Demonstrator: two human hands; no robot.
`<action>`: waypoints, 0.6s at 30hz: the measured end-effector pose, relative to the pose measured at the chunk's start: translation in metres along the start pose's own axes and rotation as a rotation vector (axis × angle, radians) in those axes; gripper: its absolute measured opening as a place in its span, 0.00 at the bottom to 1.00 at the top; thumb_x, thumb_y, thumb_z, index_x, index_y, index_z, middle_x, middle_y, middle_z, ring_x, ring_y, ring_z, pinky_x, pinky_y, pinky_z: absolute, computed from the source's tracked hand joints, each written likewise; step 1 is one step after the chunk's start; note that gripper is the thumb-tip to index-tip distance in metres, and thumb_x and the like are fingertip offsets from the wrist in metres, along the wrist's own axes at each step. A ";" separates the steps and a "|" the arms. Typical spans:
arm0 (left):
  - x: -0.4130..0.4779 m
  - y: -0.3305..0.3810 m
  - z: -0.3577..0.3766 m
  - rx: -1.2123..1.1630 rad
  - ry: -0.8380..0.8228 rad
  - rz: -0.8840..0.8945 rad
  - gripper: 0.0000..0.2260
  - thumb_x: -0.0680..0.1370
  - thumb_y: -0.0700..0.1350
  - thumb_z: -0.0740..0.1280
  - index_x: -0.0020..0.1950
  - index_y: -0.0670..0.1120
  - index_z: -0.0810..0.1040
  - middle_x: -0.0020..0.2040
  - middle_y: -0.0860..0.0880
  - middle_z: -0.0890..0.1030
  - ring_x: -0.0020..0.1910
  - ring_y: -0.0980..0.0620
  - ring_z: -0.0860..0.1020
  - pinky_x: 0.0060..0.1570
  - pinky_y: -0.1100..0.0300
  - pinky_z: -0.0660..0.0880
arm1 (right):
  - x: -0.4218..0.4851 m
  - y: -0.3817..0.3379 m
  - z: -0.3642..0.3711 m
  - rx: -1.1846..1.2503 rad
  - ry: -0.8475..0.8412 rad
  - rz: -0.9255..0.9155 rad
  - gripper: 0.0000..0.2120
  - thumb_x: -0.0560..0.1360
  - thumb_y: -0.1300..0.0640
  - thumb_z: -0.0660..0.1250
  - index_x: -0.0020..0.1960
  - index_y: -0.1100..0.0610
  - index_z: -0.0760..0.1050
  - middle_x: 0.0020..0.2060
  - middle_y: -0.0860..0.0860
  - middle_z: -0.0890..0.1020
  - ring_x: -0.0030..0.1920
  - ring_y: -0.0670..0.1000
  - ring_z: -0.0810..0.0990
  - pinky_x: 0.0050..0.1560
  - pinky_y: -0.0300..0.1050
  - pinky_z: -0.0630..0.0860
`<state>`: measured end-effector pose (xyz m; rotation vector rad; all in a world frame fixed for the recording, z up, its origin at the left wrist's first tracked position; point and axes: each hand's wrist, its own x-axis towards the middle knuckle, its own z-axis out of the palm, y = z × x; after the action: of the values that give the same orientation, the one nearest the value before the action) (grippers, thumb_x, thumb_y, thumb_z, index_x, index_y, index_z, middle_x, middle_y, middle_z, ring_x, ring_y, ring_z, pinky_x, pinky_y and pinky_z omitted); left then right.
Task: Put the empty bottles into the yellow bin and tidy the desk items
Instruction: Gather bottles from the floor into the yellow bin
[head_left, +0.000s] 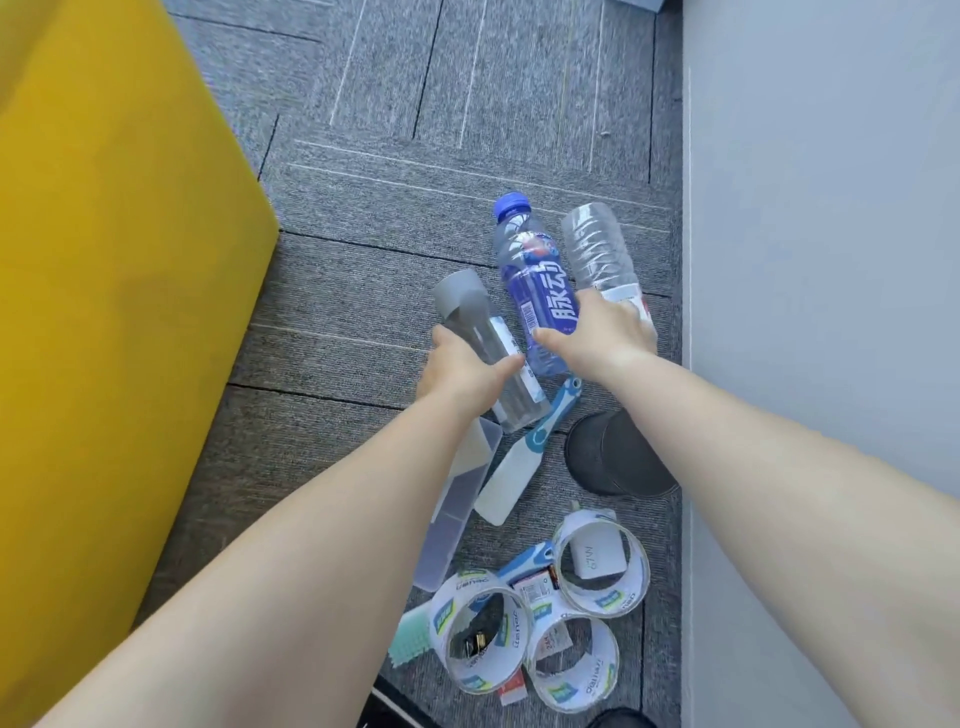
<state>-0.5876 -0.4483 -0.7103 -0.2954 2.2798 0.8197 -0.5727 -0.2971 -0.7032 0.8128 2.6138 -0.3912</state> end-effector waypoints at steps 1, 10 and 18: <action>-0.001 0.002 0.000 -0.026 0.014 -0.014 0.44 0.70 0.60 0.72 0.74 0.43 0.52 0.67 0.44 0.71 0.63 0.42 0.73 0.55 0.50 0.71 | 0.000 0.000 -0.001 0.015 -0.007 0.013 0.29 0.69 0.33 0.65 0.61 0.51 0.69 0.56 0.55 0.78 0.59 0.58 0.74 0.55 0.51 0.69; -0.029 0.003 -0.052 -0.388 0.132 0.046 0.33 0.68 0.53 0.74 0.65 0.48 0.59 0.58 0.46 0.75 0.53 0.45 0.77 0.54 0.47 0.76 | -0.022 -0.005 -0.018 0.533 -0.016 0.100 0.19 0.73 0.47 0.69 0.59 0.56 0.75 0.53 0.52 0.81 0.52 0.56 0.80 0.55 0.51 0.75; -0.124 0.015 -0.137 -0.562 0.151 0.233 0.26 0.71 0.49 0.73 0.63 0.50 0.64 0.52 0.54 0.73 0.49 0.57 0.76 0.47 0.58 0.74 | -0.096 -0.048 -0.077 1.144 0.007 0.115 0.15 0.75 0.53 0.69 0.59 0.58 0.78 0.52 0.51 0.82 0.46 0.46 0.79 0.40 0.34 0.70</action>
<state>-0.5751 -0.5253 -0.5417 -0.3525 2.2039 1.6085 -0.5485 -0.3538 -0.5860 1.2353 2.1569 -1.9037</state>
